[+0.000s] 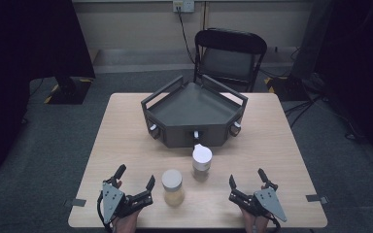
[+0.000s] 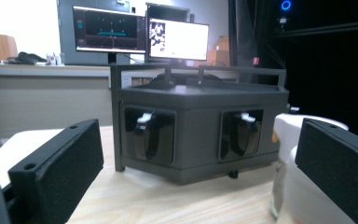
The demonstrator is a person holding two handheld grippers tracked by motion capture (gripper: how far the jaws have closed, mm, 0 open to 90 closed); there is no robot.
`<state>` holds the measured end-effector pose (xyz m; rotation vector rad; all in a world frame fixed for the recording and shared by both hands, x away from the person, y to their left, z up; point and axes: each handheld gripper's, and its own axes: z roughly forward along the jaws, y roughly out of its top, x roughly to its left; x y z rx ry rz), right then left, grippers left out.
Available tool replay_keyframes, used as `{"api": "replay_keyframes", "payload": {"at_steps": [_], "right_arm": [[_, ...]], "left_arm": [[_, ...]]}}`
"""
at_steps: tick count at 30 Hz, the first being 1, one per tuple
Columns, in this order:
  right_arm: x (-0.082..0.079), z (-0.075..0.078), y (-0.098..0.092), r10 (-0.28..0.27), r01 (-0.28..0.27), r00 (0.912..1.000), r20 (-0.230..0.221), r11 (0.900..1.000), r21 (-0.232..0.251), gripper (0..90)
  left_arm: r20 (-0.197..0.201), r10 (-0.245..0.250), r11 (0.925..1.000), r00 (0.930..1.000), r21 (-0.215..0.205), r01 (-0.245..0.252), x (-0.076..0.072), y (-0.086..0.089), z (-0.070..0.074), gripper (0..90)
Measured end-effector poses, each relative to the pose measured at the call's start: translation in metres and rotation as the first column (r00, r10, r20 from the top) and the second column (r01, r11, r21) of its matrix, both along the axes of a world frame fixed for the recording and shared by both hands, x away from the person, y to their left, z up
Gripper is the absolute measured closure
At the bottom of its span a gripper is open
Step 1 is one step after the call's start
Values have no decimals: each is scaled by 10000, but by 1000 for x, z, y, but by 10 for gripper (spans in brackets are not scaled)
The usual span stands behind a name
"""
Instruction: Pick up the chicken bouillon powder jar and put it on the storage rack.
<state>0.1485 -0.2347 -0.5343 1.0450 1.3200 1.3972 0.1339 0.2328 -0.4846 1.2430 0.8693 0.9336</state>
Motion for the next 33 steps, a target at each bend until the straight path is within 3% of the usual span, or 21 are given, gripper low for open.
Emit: {"api": "replay_keyframes", "payload": {"at_steps": [8,17,33], "right_arm": [[0,0,0,-3,3,10000,3,10000,0,8],[0,0,0,-5,5,10000,6,10000,-4,8],[0,0,0,-3,3,10000,5,10000,-3,8]], "left_arm": [[475,-542,9984,9974,193,533,-7,-5,13,2],[563,-950,9952,9939,299,934,-8,-15,20,3],[163,-1495,9872,9886,591,1483,2,-37,17,5]]}}
